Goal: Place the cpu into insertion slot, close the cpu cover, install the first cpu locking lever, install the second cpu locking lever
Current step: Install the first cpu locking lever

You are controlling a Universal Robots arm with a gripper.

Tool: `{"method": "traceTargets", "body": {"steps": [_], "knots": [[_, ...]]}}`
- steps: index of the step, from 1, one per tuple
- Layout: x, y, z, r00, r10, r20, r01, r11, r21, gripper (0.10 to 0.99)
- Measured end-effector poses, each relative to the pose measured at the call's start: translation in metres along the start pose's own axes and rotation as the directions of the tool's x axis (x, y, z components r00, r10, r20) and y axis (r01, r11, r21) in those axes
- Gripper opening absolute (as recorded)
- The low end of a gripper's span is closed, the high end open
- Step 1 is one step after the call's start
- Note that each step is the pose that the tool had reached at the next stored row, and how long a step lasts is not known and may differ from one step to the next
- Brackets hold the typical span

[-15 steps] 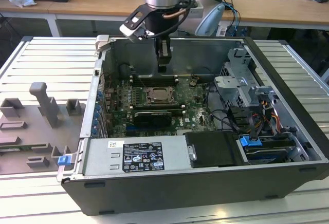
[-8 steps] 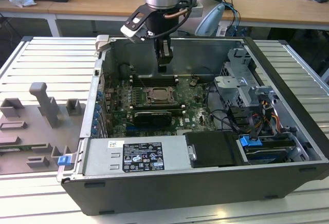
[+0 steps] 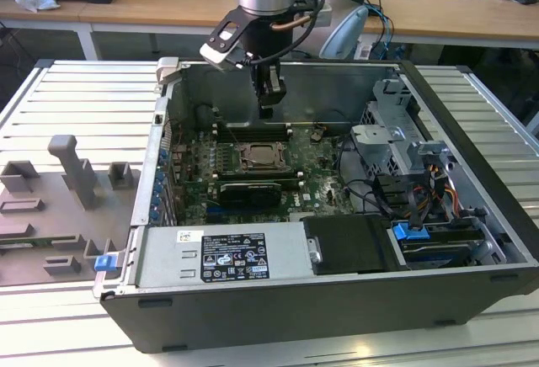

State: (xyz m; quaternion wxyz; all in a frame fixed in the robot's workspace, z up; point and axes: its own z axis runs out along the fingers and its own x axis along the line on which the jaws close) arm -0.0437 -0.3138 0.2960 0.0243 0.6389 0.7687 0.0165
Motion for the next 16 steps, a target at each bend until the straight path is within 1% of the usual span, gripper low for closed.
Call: {"method": "traceTargets", "body": {"steps": [2,5,7,8,11,13,16], "knots": [[0.0000,0.0000,0.0000,0.9989,-0.046,-0.0026,0.046,0.9989,-0.001,0.106],[0.0000,0.0000,0.0000,0.9962,-0.087,-0.0048,0.087,0.9962,-0.002,0.106],[0.0000,0.0000,0.0000,0.9938,-0.111,-0.0061,0.111,0.9939,-0.002,0.106],[0.0000,0.0000,0.0000,0.9907,-0.136,-0.0075,0.136,0.9907,-0.003,0.106],[0.0000,0.0000,0.0000,0.9875,-0.157,-0.0086,0.157,0.9875,-0.003,0.106],[0.0000,0.0000,0.0000,0.9836,-0.180,-0.0099,0.180,0.9837,-0.004,0.106],[0.0000,0.0000,0.0000,0.9795,-0.201,-0.0110,0.201,0.9796,-0.004,0.106]]}}
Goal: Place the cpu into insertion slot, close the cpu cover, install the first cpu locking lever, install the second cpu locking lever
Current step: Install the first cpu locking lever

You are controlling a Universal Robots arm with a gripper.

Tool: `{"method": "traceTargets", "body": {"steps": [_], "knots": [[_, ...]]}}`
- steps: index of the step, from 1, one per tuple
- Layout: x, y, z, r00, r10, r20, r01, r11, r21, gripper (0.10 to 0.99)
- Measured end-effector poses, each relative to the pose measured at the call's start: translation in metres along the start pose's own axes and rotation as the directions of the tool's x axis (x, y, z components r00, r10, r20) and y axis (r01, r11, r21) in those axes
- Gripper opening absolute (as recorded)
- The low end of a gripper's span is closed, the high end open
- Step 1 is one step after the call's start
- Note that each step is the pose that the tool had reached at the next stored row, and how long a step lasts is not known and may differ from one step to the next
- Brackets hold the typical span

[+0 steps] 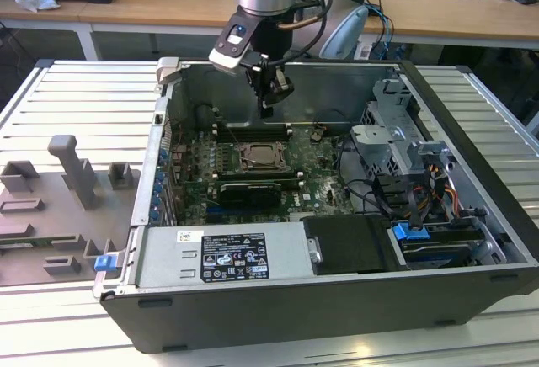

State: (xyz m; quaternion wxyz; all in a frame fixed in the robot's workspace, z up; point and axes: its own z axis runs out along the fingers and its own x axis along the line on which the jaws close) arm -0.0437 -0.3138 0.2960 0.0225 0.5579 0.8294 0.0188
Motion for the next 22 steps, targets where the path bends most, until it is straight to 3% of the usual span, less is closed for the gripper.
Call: {"method": "traceTargets", "body": {"steps": [11,22], "knots": [[0.0000,0.0000,0.0000,0.9975,-0.070,-0.0039,0.070,0.9975,-0.001,0.106],[0.0000,0.0000,0.0000,0.9871,-0.160,-0.0089,0.160,0.9871,-0.003,0.106]]}}
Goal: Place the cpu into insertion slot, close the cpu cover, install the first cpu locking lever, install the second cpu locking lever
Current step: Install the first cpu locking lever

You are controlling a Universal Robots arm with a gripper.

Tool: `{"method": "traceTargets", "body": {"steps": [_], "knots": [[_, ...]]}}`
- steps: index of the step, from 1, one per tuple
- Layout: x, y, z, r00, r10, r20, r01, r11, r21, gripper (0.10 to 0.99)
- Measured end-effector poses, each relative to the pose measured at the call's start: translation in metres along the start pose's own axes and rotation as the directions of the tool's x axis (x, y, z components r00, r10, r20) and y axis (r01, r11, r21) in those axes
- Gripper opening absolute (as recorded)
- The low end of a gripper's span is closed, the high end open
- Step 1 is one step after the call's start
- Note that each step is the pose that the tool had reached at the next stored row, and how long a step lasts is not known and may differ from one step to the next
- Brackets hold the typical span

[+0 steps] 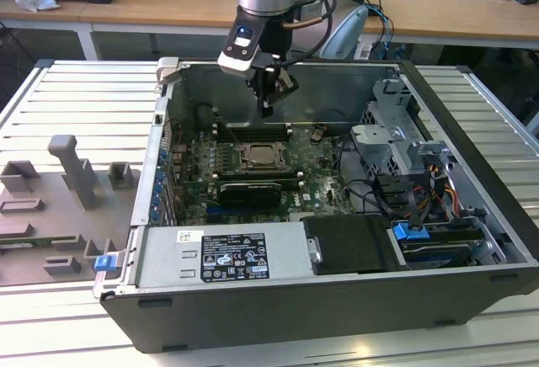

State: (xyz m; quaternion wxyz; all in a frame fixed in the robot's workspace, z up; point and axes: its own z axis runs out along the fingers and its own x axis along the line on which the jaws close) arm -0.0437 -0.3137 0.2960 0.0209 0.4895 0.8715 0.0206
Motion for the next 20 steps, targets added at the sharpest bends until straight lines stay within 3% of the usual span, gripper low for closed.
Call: {"method": "traceTargets", "body": {"steps": [13,20], "knots": [[0.0000,0.0000,0.0000,0.9964,-0.085,-0.0047,0.085,0.9964,-0.002,0.106],[0.0000,0.0000,0.0000,0.9911,-0.133,-0.0072,0.133,0.9911,-0.003,0.106]]}}
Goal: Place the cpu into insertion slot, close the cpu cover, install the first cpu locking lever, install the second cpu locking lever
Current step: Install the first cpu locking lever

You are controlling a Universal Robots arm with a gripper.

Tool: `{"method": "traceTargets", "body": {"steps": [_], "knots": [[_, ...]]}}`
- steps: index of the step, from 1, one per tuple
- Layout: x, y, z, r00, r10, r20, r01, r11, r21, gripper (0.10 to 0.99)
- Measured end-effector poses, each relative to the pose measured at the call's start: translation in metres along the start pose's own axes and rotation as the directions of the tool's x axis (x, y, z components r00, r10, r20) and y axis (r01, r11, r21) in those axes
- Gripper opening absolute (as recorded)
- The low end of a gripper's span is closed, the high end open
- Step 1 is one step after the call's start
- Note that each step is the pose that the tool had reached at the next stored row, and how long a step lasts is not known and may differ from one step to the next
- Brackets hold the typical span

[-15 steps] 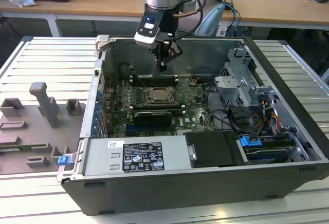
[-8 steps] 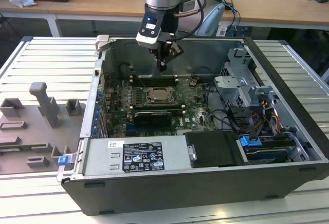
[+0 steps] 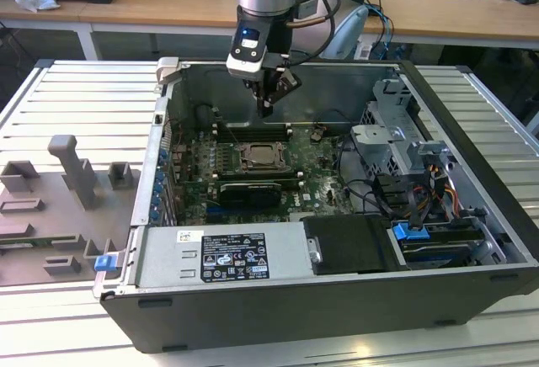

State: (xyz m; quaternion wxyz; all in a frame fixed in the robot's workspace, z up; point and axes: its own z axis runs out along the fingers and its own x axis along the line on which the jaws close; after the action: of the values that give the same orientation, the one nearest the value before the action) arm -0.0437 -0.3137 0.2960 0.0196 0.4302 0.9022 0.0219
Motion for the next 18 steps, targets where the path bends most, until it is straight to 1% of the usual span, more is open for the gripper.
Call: {"method": "traceTargets", "body": {"steps": [9,14,18], "knots": [[0.0000,0.0000,0.0000,0.9985,-0.055,-0.0032,0.055,0.9985,-0.001,0.106],[0.0000,0.0000,0.0000,0.9960,-0.089,-0.0050,0.089,0.9961,-0.002,0.106],[0.0000,0.0000,0.0000,0.9924,-0.123,-0.0069,0.123,0.9924,-0.002,0.106]]}}
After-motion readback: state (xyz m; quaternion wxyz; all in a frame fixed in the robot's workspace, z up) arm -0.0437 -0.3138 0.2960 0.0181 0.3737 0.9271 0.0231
